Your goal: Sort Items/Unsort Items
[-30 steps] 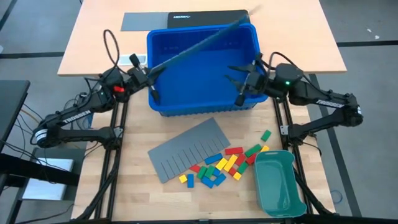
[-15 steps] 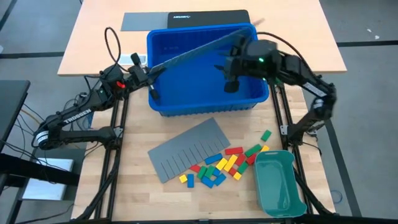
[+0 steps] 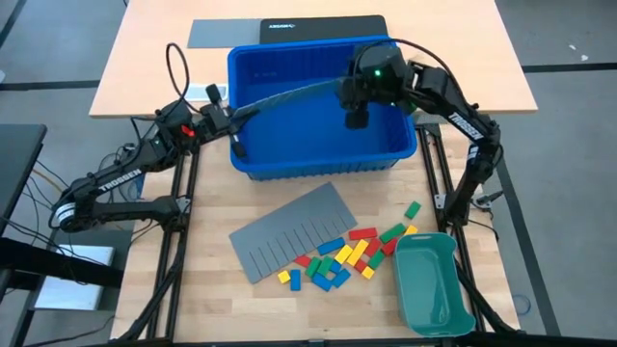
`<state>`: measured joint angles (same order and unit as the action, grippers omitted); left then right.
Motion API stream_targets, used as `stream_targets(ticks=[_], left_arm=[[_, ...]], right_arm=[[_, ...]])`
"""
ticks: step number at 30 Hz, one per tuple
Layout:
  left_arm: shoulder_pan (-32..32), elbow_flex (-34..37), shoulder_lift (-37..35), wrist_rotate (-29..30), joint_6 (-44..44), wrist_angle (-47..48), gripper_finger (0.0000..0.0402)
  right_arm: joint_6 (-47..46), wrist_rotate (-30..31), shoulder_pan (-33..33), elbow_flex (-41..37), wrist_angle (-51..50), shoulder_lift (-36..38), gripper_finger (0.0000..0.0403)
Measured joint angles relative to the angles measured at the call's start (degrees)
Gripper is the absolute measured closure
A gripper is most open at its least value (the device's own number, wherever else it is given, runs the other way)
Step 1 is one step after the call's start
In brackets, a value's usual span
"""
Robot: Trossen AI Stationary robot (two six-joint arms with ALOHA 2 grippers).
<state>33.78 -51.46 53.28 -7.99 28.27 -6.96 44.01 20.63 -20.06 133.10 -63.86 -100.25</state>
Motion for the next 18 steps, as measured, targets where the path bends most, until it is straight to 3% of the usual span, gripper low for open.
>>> stream_targets(ticks=[3,13,18], left_arm=[[0.1,0.0,0.0,0.0,0.1,-0.1,0.0400],[0.0,0.0,0.0,-1.5,-0.1,-1.5,0.0399],[-0.1,-0.1,-0.1,3.8,0.0,-1.6,0.0397]], right_arm=[[-1.9,-4.9,-2.1,0.0,-1.6,0.0,0.0252],[0.4,-5.9,-5.7,0.0,-3.9,-1.9,0.0387],[1.9,-5.6,-5.8,0.0,-3.4,-1.9,0.0397]])
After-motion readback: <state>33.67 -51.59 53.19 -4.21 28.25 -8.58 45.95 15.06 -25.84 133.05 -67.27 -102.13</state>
